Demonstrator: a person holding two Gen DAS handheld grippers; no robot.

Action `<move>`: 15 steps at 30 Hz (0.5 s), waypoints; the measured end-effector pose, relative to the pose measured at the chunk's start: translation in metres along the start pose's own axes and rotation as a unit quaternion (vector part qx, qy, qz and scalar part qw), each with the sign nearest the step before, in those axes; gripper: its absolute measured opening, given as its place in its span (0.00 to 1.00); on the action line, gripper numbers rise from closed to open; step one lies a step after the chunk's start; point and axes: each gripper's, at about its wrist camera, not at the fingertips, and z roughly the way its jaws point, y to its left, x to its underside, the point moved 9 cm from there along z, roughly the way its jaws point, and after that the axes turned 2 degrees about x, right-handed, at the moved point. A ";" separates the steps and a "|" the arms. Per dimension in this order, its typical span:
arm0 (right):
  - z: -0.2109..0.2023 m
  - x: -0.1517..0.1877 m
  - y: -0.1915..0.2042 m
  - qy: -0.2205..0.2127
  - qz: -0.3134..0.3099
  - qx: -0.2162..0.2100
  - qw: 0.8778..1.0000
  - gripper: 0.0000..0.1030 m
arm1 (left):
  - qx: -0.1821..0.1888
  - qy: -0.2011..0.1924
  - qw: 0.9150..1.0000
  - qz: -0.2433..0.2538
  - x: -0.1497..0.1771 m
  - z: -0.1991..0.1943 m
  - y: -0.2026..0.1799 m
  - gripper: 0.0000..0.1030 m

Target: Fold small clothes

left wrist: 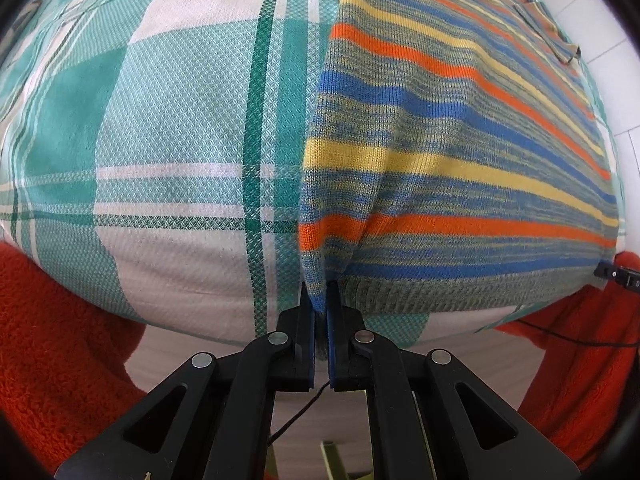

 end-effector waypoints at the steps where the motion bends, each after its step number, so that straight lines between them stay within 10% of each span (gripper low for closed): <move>1: 0.000 0.000 -0.001 -0.001 0.000 0.002 1.000 0.05 | -0.002 0.000 1.000 0.002 -0.001 0.000 0.000 0.03; 15: 0.004 0.002 0.004 -0.008 -0.004 0.010 1.000 0.06 | -0.003 0.003 1.000 0.003 0.001 0.004 -0.004 0.04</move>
